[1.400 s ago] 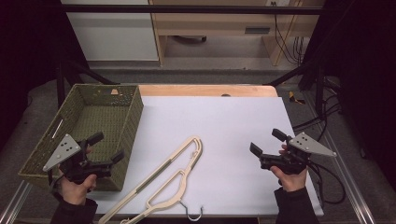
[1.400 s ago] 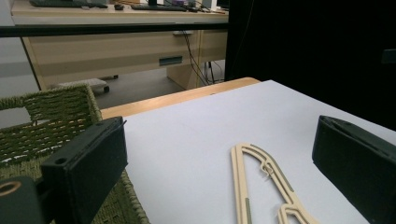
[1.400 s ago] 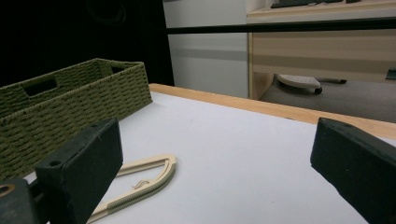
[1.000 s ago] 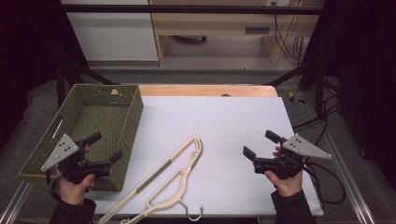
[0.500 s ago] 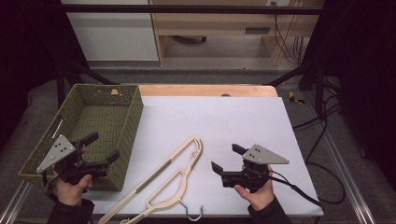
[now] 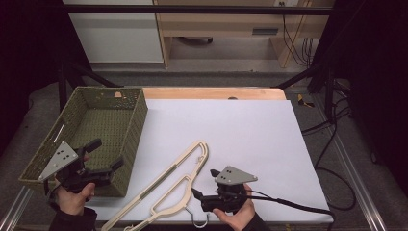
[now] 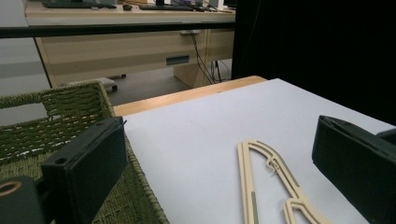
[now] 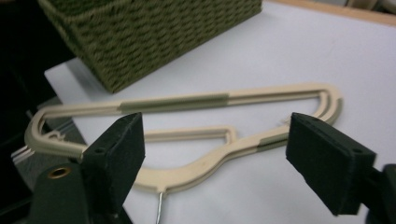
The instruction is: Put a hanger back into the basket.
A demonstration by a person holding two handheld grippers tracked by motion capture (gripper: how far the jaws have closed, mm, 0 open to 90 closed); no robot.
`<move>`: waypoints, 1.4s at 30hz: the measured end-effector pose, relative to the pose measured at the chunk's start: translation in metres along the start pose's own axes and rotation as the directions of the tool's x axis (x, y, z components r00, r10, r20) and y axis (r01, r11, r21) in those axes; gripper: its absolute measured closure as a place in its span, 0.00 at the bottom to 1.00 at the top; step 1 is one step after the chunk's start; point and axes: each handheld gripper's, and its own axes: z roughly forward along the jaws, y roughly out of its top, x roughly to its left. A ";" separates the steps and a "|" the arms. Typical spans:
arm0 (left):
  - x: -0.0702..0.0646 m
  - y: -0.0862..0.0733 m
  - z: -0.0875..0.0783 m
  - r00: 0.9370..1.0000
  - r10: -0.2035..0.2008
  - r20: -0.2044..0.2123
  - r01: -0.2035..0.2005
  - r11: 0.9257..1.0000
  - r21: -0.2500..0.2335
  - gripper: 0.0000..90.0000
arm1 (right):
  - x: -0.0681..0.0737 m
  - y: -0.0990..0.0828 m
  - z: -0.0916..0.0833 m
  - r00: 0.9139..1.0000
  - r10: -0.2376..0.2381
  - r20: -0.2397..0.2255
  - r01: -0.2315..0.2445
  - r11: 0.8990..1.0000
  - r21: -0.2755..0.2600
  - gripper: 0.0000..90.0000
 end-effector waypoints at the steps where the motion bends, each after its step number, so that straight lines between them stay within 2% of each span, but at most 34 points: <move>1: 0.000 0.000 0.000 1.000 0.001 0.001 -0.001 1.000 0.001 0.03 | 0.003 -0.003 0.003 1.000 -0.004 -0.006 0.004 1.000 0.018 0.25; 5: -0.001 -0.001 0.001 1.000 0.002 -0.002 -0.002 1.000 0.006 0.03 | 0.011 -0.015 0.014 1.000 -0.003 -0.026 0.005 0.997 0.082 0.32; 16: -0.002 -0.004 0.005 1.000 -0.001 -0.002 0.002 1.000 0.014 0.03 | 0.019 -0.036 0.034 0.998 0.022 -0.067 -0.010 0.985 0.173 0.58; 20: -0.003 -0.004 0.005 1.000 -0.001 -0.002 0.001 1.000 0.013 0.04 | 0.021 -0.042 0.039 0.997 0.026 -0.073 -0.012 0.982 0.191 0.70; 24: -0.005 -0.003 0.006 1.000 0.008 0.001 -0.008 1.000 0.018 0.04 | 0.023 -0.050 0.046 0.995 0.037 -0.096 -0.015 0.976 0.217 0.77; 29: -0.008 -0.004 0.008 1.000 0.010 0.006 -0.010 1.000 0.025 0.04 | 0.022 -0.054 0.051 0.995 0.035 -0.094 -0.012 0.971 0.239 0.86; 31: -0.010 -0.004 0.009 1.000 0.009 0.010 -0.010 1.000 0.029 0.04 | 0.023 -0.055 0.052 0.994 0.051 -0.099 -0.025 0.968 0.250 0.89; 35: -0.015 -0.004 0.012 1.000 0.011 0.023 -0.012 0.999 0.036 0.03 | 0.022 -0.056 0.053 0.992 0.060 -0.114 -0.030 0.968 0.248 0.96; 38: -0.019 -0.004 0.014 0.999 0.013 0.033 -0.014 0.999 0.040 0.04 | 0.022 -0.057 0.054 0.991 0.067 -0.118 -0.034 0.966 0.256 0.97; 42: -0.032 -0.004 0.018 0.998 0.029 0.063 -0.033 0.998 0.055 0.03 | 0.022 -0.056 0.055 0.991 0.074 -0.116 -0.042 0.965 0.259 0.98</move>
